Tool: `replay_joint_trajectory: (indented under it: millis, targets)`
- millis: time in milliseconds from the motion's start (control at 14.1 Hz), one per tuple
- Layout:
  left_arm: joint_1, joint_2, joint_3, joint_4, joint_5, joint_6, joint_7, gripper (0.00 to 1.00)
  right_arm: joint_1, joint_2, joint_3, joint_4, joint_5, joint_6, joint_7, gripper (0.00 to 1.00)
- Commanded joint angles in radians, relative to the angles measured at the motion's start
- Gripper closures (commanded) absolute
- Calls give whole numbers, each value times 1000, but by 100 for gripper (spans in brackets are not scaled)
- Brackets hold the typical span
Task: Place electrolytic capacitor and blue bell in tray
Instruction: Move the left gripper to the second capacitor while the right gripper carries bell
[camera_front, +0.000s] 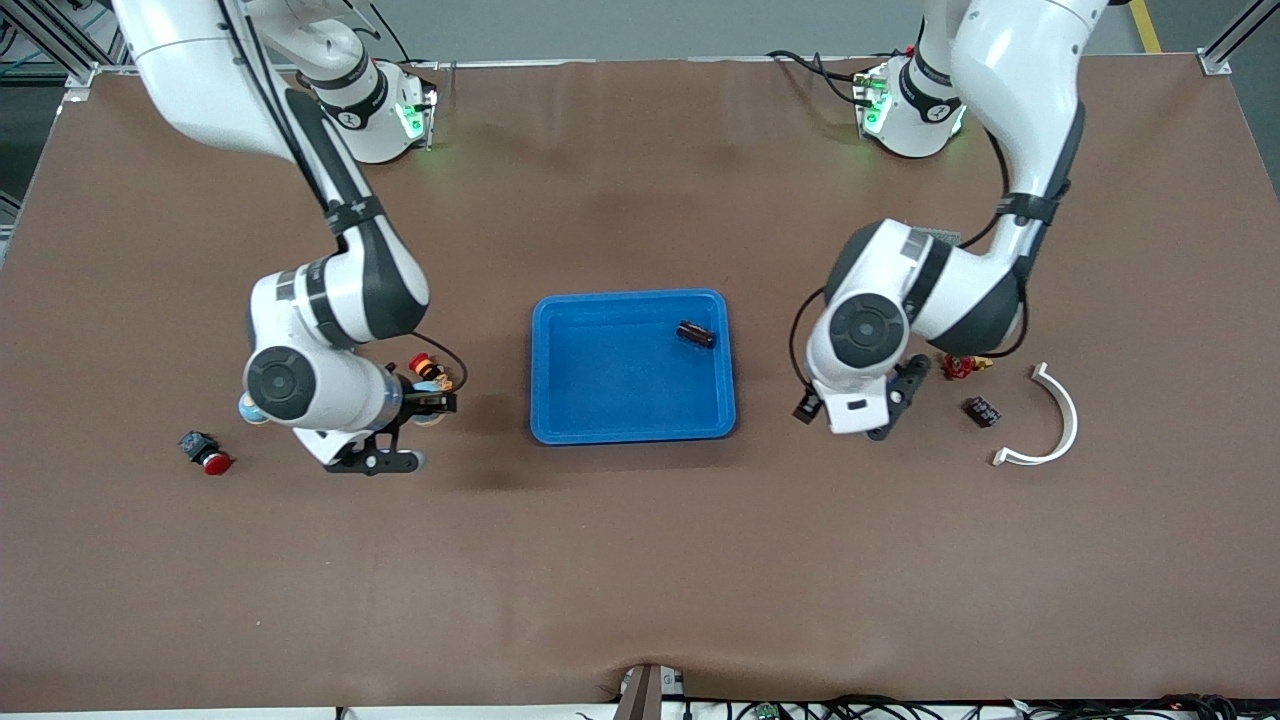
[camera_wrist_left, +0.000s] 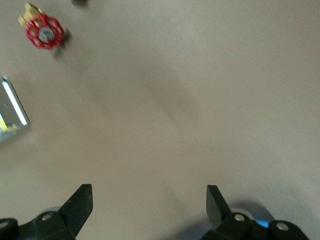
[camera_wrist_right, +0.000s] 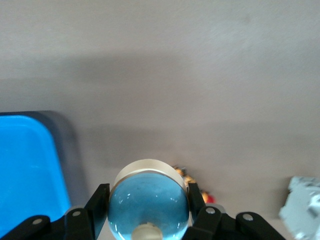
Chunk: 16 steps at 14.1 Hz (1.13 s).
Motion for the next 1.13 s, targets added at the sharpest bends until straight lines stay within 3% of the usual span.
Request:
replay_joint_trajectory:
  millis: [0,354,567,850,1062]
  targets:
    - [67,-19,-9,-49,95,-11,23,0,67,-17,-7,0,48,-13,121,70]
    - [228,-28,-39,-116,123,0,207,0,204,-10,-10,7,78,32,334,70]
    - [318,-36,-52,-146,124,21,269,6,268,-5,-10,0,78,72,431,70]
    - [392,-65,-55,-238,124,134,370,8,346,18,-10,-19,78,144,532,69]
    - [440,-76,-55,-293,124,234,378,20,397,47,-11,-67,78,236,568,70]
